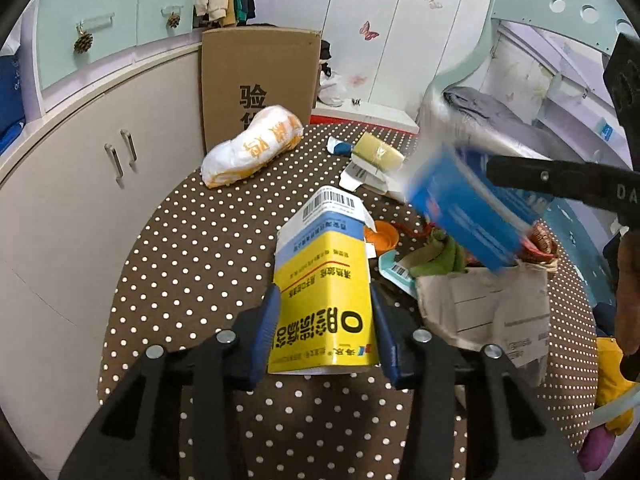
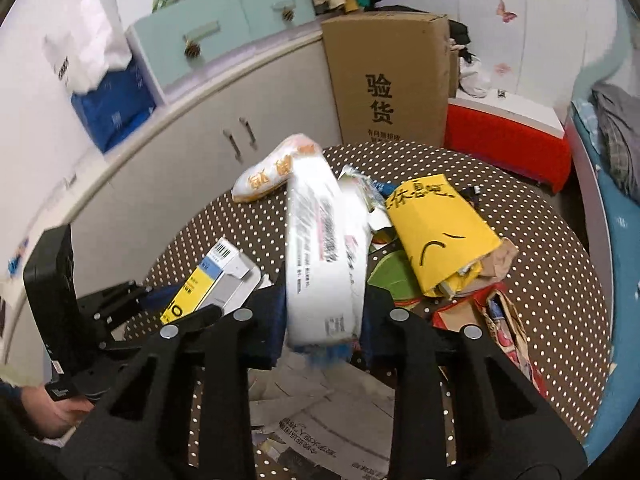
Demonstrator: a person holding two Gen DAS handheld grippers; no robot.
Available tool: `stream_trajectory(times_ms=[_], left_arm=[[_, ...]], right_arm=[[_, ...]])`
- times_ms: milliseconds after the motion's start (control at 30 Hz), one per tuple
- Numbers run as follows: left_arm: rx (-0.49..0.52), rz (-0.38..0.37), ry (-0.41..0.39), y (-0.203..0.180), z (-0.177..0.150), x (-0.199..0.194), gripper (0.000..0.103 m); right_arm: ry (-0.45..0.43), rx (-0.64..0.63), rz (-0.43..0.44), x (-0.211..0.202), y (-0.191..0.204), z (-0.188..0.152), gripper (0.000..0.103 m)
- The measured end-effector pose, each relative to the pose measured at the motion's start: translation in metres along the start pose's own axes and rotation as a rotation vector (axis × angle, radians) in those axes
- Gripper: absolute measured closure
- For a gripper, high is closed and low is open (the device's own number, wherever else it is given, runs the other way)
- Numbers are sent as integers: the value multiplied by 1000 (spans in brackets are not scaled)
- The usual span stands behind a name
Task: Collect trash
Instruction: 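Carry both items to the blue bin and open both tools to drop them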
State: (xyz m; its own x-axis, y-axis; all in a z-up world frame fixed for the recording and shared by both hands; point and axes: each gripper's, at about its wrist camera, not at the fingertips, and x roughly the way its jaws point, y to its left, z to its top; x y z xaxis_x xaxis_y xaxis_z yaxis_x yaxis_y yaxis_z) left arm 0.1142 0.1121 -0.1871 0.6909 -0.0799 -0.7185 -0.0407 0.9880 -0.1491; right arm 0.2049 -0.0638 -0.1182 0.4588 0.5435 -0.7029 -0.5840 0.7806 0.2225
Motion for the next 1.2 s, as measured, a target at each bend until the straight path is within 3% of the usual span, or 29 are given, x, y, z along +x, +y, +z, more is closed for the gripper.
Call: stream_trajectory(times_ms=[233,500,667,900,1033,1200], left_arm=[[-1,-3,-41,-2,6,-20,61],[30,-89,-108,-32,30,-53,61],[96,-201,-133,-85,52,-66,61],[222,-360,-88,-195,57,-46,61],[278,-423,-28,-253,43,-24,61],[353,-472,35,-316,27,2,61]], right_arm=[[-23,35,18,-15,-9,-9,85],[-159,130,60,-75,-36,-22,85],[-242,209,25,-132,-73,-43,85],[-311,399,-142,-211,-158,-102,85],[-284,535,-241,-227,-212,-151,85],[-182,733,-317,-208,-286,-224,85]])
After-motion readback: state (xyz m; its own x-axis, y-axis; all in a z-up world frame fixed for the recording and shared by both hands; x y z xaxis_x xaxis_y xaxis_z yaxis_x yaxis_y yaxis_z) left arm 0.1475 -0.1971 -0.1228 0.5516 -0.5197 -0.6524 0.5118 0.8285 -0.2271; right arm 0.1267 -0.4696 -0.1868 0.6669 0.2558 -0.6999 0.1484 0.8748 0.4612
